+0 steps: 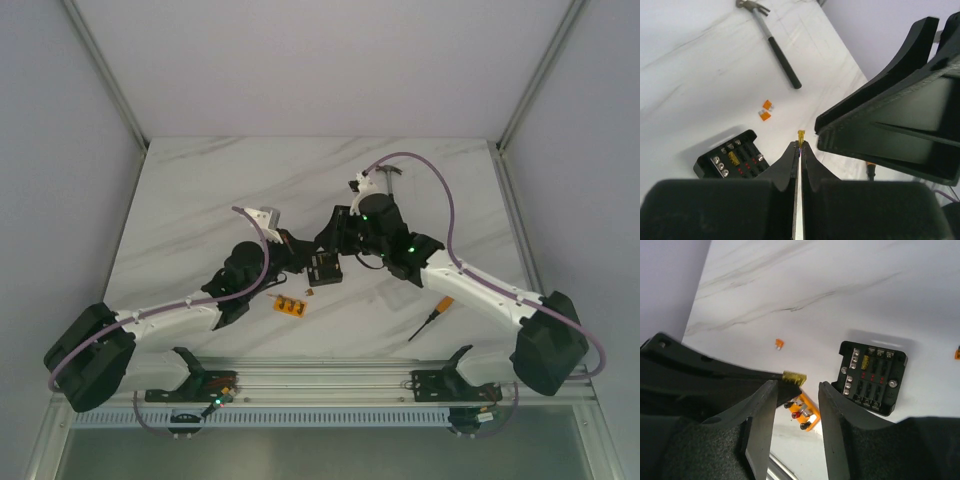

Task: Snap on the fuse box
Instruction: Pick up the fuse from the center of the board.

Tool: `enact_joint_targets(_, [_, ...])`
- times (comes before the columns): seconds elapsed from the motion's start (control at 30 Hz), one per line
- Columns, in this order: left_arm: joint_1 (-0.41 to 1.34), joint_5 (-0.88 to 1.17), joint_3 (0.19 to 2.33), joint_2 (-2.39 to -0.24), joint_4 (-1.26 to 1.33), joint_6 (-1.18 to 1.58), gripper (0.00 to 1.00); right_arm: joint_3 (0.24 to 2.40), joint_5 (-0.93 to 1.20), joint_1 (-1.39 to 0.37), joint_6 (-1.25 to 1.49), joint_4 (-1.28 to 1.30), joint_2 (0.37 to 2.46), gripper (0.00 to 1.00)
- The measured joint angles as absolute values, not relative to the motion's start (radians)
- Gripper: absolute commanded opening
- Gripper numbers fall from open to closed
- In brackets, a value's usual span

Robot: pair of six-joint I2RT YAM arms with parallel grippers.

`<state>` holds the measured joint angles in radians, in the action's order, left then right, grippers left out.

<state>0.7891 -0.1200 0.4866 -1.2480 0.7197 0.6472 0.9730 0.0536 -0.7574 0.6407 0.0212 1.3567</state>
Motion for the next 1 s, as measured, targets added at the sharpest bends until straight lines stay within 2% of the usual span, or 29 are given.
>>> enact_joint_targets(0.23, [0.678,0.159,0.487,-1.229,0.749,0.575,0.00,0.957,0.222,-0.681,0.455,-0.001,1.235,0.44])
enact_joint_targets(0.4, [0.632,0.423,0.518,-1.246,0.759,0.554,0.00,0.933,0.419,-0.592,0.328,-0.035,1.179,0.44])
enact_joint_targets(0.57, [0.627,0.603,0.555,-1.248,0.786,0.547,0.00,0.923,0.620,-0.549,0.232,-0.044,1.178,0.42])
enact_joint_targets(0.77, [0.627,0.704,0.563,-1.247,0.817,0.555,0.00,0.907,0.781,-0.536,0.163,-0.043,1.163,0.42])
enact_joint_targets(1.0, [0.627,0.741,0.563,-1.247,0.872,0.594,0.00,0.907,0.871,-0.536,0.114,-0.039,1.127,0.39])
